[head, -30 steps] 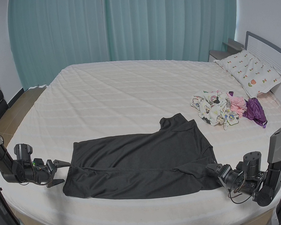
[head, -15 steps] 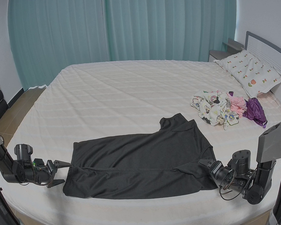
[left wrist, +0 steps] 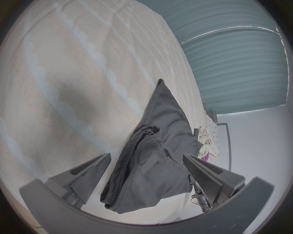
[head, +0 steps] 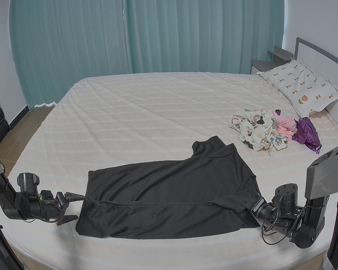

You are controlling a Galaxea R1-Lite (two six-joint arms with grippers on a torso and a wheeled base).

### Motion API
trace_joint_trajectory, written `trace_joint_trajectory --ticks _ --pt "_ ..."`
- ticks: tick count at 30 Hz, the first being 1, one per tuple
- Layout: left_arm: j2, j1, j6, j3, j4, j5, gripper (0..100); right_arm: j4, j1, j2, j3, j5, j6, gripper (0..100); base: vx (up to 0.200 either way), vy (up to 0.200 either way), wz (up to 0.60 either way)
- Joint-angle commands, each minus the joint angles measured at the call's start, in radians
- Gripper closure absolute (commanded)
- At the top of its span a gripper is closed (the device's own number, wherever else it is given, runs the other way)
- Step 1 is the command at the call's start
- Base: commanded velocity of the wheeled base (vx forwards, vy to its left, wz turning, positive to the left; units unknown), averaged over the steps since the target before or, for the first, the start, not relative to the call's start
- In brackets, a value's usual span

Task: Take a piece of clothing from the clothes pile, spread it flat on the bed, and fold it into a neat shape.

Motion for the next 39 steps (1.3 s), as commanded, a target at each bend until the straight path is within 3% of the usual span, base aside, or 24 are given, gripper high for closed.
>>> trace_joint_trajectory --ticks 1,17,24,28,34,39 --pt "0.001 0.0 -0.001 0.0 -0.001 0.0 0 -0.001 0.015 -0.009 0.003 -0.008 -0.014 100 0.0 0.0 0.0" --pt "0.001 0.0 0.0 0.0 -0.001 0.001 0 0.008 0.023 -0.19 0.021 0.011 -0.091 100 0.0 0.0 0.0" --pt "0.001 0.0 0.0 0.0 -0.001 0.001 0 0.113 0.02 -0.279 0.005 0.055 -0.12 100 0.0 0.0 0.0" --pt "0.003 0.0 0.0 0.0 -0.001 0.001 0 0.264 0.015 -0.371 -0.044 0.107 -0.123 100 0.0 0.0 0.0" --pt "0.003 0.0 0.0 0.0 -0.001 0.001 0 0.528 0.009 -0.444 -0.16 0.135 -0.124 100 0.0 0.0 0.0" --pt "0.003 0.0 0.0 0.0 -0.001 0.001 0 0.665 -0.02 -0.47 -0.253 0.138 -0.124 100 0.0 0.0 0.0"
